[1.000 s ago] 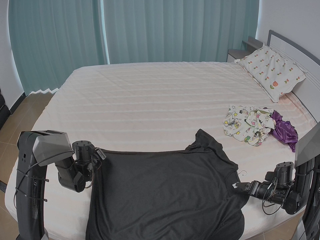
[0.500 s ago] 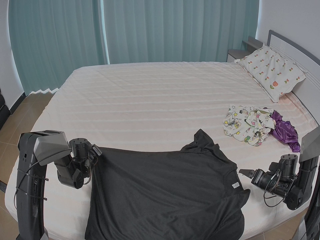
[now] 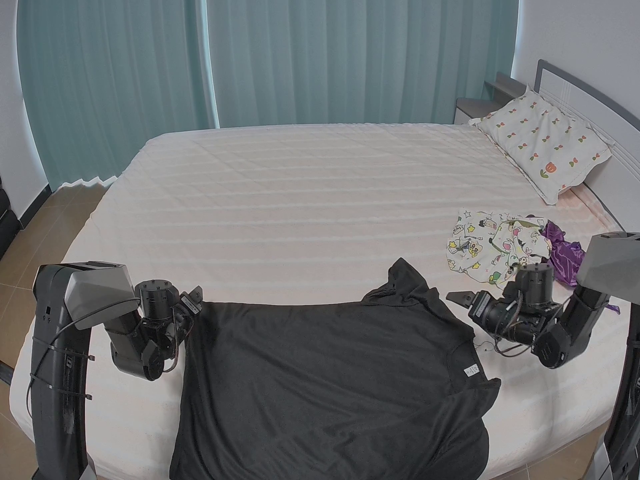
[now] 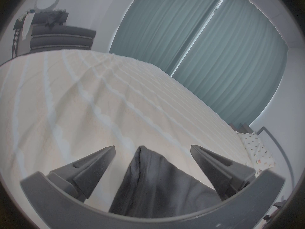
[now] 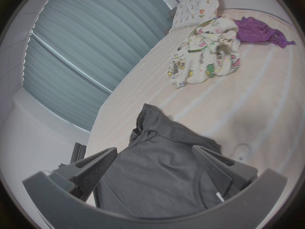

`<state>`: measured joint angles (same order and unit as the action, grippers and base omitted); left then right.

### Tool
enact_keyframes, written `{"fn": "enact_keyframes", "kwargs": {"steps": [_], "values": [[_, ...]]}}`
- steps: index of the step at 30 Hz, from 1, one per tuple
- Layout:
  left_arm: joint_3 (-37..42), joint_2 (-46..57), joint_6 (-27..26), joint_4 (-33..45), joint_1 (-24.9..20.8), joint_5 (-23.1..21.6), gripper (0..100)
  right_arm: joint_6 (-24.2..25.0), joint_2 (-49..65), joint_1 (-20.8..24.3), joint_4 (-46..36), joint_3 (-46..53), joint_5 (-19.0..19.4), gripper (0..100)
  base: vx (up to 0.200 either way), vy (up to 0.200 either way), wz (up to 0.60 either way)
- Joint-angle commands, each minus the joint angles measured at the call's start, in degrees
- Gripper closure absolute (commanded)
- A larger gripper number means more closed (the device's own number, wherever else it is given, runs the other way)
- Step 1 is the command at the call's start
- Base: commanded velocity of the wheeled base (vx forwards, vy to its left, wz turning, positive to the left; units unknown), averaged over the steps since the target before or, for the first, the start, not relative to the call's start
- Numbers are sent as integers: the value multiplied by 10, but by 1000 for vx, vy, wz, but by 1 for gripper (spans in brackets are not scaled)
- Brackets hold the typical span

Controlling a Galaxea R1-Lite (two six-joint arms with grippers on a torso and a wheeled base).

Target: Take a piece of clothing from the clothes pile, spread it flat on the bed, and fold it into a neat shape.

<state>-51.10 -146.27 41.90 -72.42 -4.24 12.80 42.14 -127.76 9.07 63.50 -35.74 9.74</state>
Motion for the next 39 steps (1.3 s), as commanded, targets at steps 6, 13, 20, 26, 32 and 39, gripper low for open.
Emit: {"fn": "enact_keyframes", "kwargs": {"steps": [6,13,20,26,32,39], "values": [[108,81,100,-1,-1,-92,0,21,-79,68,-153,-204,-24,0,0,0,0],[123,82,103,-1,-3,-103,0,34,-131,73,-232,-309,-46,0,0,0,0],[130,82,118,-1,-4,-105,0,36,-152,76,-272,-370,-58,0,0,0,0],[131,81,118,-1,-6,-105,0,36,-176,86,-314,-440,-60,0,0,0,0],[132,79,118,-1,-9,-105,0,36,-189,113,-324,-485,-62,0,0,0,0],[132,78,118,-1,-12,-104,0,36,-213,123,-353,-536,-84,0,0,0,0]]}}
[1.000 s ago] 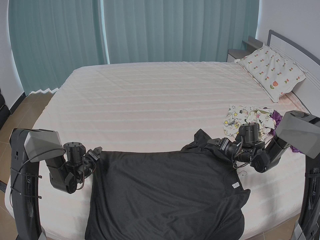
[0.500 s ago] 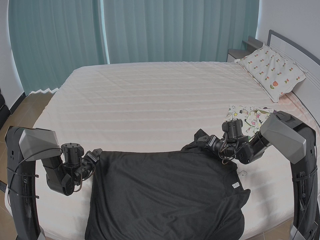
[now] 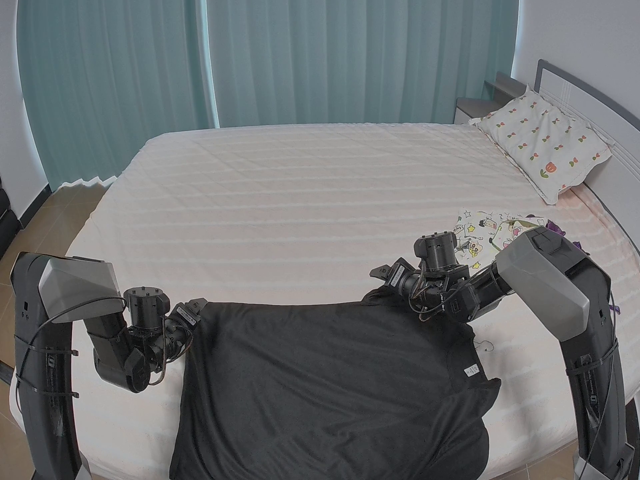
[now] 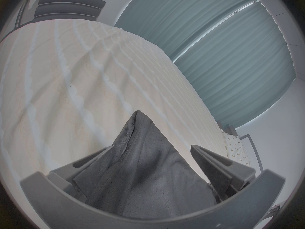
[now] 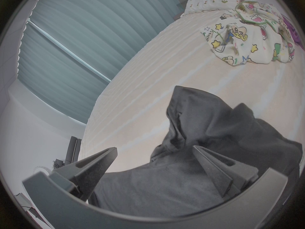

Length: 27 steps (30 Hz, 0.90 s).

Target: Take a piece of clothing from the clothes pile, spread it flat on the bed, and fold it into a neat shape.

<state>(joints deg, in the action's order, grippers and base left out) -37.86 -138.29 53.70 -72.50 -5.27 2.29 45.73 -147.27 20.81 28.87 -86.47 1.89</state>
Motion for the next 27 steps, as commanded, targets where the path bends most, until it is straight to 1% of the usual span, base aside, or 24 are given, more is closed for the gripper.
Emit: {"fn": "enact_keyframes", "kwargs": {"steps": [1,5,11,12,17,22,27], "values": [[0,-2,0,0,-2,1,0,0,-19,5,-7,-31,-6,0,0,0,0],[0,-3,0,0,-2,1,0,0,-44,6,-26,-63,-12,0,0,0,0],[0,-3,0,0,-2,1,0,-1,-61,5,-29,-82,-16,0,0,0,0],[0,-3,0,0,-2,1,0,0,-66,5,-29,-92,-17,100,0,0,0],[-1,-3,0,0,-2,1,0,0,-77,5,-32,-120,-20,100,0,0,0],[-2,-4,0,0,-2,1,0,-2,-73,7,-25,-143,-36,100,0,0,0],[-2,-4,-1,0,-2,1,0,-10,-71,11,-24,-163,-38,100,0,0,0]]}}
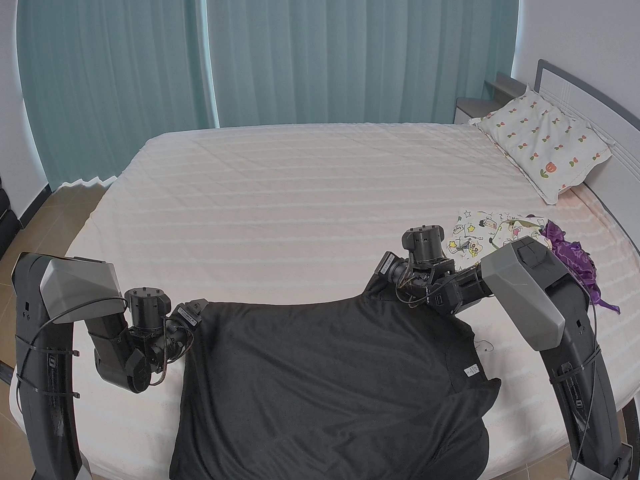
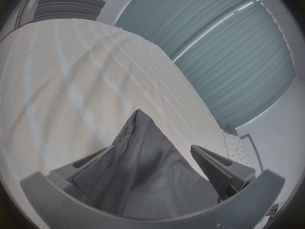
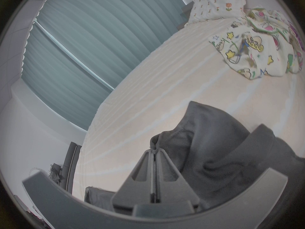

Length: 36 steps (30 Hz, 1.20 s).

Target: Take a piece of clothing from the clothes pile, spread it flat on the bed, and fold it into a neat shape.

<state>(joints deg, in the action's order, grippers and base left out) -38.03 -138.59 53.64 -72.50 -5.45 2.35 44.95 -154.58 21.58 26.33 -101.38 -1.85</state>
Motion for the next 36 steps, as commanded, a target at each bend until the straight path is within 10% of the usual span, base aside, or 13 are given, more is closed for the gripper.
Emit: {"fn": "enact_keyframes", "kwargs": {"steps": [1,14,15,36], "values": [[0,-1,1,0,0,0,0,-6,2,4,1,-19,-3,100,0,0,0],[-2,-1,0,0,0,0,0,-91,-3,16,58,-5,-19,100,0,0,0],[-2,-1,0,0,0,0,0,-95,-4,16,59,0,-19,0,0,0,0],[-5,-1,0,0,0,0,0,-79,45,-66,-16,30,20,0,0,0,0]]}}
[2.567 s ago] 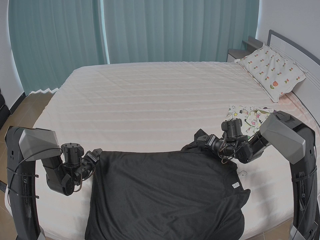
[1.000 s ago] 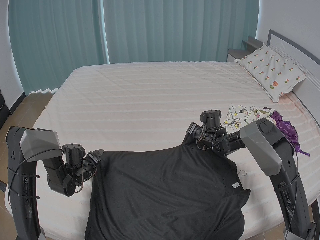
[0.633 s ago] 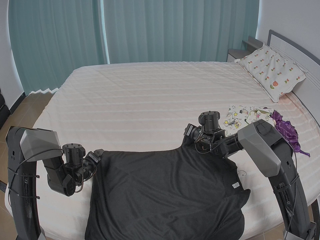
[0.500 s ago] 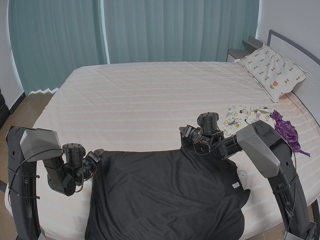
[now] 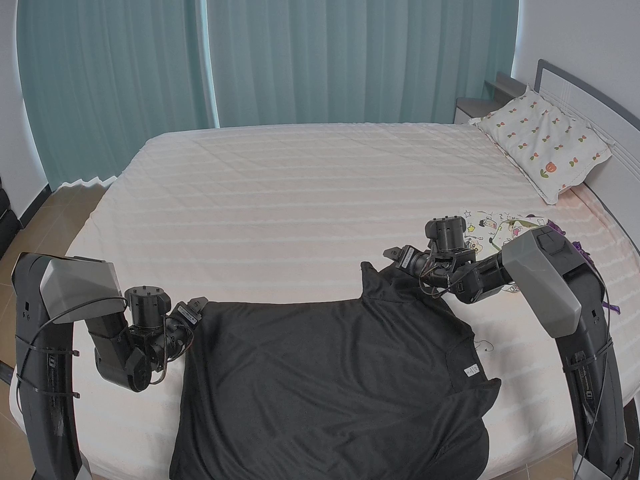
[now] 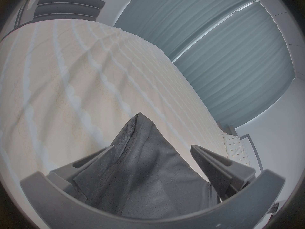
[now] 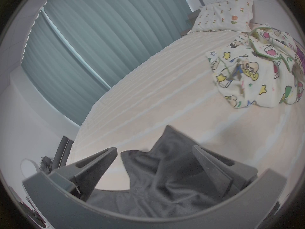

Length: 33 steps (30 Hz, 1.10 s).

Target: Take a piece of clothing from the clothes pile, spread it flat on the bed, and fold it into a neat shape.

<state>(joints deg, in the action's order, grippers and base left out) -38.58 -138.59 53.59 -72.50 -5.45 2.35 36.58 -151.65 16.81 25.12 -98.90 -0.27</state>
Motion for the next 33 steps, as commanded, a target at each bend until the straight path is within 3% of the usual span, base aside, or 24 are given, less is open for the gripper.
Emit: {"fn": "enact_keyframes", "kwargs": {"steps": [1,20,21,33], "values": [[1,-1,0,0,0,0,0,3,12,-26,-8,6,4,0,0,0,0],[1,-1,-1,0,-2,0,0,12,-81,-39,-19,-46,10,0,0,0,0],[1,-2,-1,0,-2,0,0,12,-81,-39,-19,-46,10,100,0,0,0],[0,-2,-2,0,-2,0,0,27,-58,-79,-24,-122,0,100,0,0,0]]}}
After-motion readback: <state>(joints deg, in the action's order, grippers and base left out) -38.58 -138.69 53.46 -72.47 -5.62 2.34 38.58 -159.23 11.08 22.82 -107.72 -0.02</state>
